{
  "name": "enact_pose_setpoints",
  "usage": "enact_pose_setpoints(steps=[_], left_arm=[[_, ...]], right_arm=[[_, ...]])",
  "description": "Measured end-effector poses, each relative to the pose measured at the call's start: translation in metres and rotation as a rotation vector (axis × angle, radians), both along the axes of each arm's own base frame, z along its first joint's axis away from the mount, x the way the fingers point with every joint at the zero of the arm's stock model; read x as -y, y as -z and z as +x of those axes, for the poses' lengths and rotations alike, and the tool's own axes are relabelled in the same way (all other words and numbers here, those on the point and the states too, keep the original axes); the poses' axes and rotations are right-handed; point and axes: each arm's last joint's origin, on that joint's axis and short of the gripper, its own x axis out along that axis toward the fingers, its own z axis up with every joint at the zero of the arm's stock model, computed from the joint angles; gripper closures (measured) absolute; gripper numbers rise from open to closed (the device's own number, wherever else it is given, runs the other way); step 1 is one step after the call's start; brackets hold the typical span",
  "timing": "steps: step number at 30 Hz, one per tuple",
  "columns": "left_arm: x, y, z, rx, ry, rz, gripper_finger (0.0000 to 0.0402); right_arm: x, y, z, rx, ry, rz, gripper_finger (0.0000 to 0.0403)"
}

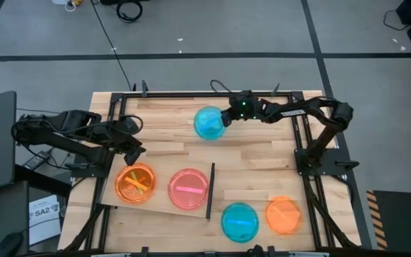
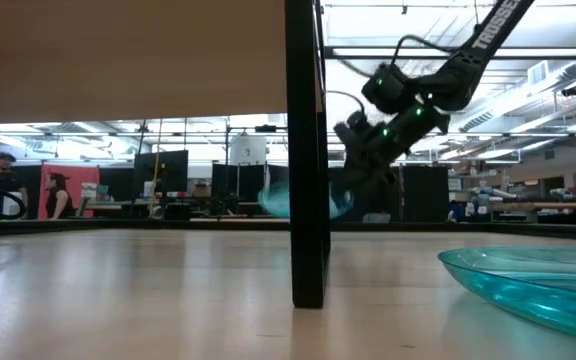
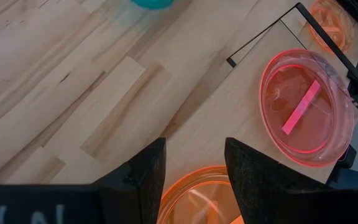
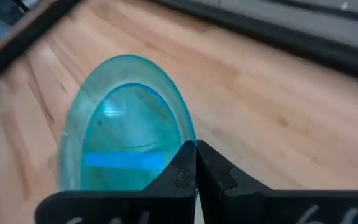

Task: Place and stack plates onto a shelf
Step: Stack the top blue plate on top of the red plate on the shelf

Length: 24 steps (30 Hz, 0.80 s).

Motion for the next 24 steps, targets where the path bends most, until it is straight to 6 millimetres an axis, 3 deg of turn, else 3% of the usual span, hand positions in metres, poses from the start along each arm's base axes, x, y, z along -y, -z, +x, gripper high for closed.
enact_pose_setpoints(steps=[13,24], left_arm=[[-0.001,0.000,0.000,0.003,-0.017,0.023,0.0230],[-0.002,0.000,0.000,0.006,-0.032,0.042,0.0230]], right_arm=[[-0.013,-0.079,-0.024,0.250,-0.041,-0.096,0.0396],[-0.057,-0.120,-0.024,0.488,-0.238,0.019,0.0396]])
